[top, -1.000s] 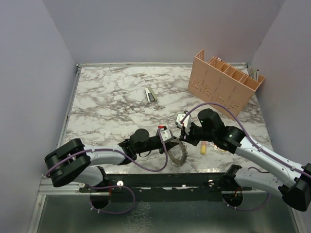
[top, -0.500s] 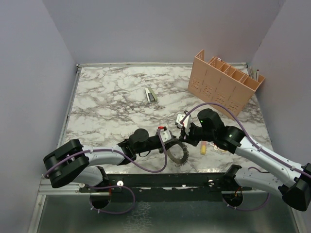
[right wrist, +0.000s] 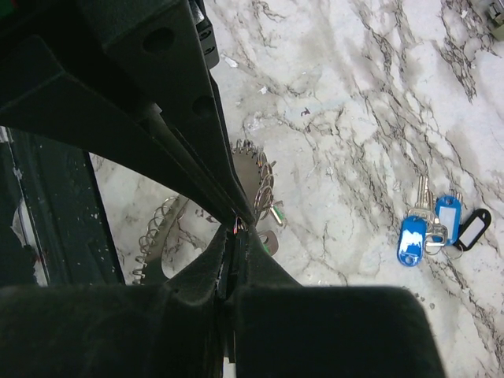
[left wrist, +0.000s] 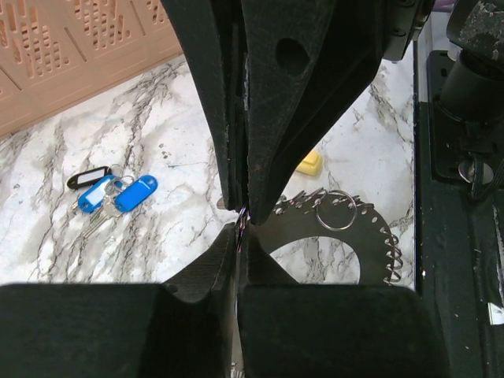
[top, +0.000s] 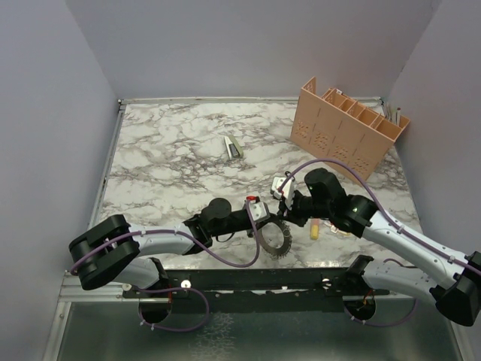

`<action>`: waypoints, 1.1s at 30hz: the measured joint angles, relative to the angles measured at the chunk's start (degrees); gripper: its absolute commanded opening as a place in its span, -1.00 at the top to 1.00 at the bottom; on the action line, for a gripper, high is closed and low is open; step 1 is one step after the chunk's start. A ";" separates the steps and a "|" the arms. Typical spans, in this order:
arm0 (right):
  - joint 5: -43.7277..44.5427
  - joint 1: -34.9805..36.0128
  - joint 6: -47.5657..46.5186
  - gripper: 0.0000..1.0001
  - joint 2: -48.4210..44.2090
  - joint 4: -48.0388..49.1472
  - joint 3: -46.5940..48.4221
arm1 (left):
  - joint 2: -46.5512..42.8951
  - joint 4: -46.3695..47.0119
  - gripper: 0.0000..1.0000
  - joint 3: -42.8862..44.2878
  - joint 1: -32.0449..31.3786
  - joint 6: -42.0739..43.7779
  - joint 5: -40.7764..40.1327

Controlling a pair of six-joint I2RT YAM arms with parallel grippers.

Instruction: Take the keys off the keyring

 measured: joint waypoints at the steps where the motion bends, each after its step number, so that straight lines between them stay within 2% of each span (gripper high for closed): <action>1: 0.17 0.00 0.09 0.99 -0.04 0.00 0.00 | 0.00 0.00 0.90 0.00 0.00 -0.02 0.00; 6: 1.40 0.00 0.96 0.99 -0.90 0.00 0.00 | 0.02 0.61 0.73 0.00 -0.02 -0.42 0.00; 10: 1.66 0.00 1.57 0.99 -1.51 0.17 0.00 | 0.24 0.81 0.72 0.00 -0.02 -0.72 0.00; 13: 1.64 0.00 1.81 0.99 -1.62 0.17 0.00 | 0.52 0.70 0.76 0.00 -0.02 -0.81 0.04; 16: 1.66 0.00 2.01 0.99 -1.62 0.17 0.00 | 0.52 0.70 0.99 0.00 -0.02 -0.81 0.20; 27: 4.15 0.00 4.44 0.99 -1.55 0.33 0.00 | -0.20 0.28 1.00 -0.11 -0.02 -1.20 -0.04; 33: 6.36 0.02 8.66 0.99 -0.15 1.95 0.00 | -6.91 0.85 1.00 -4.17 -0.02 -2.19 -2.16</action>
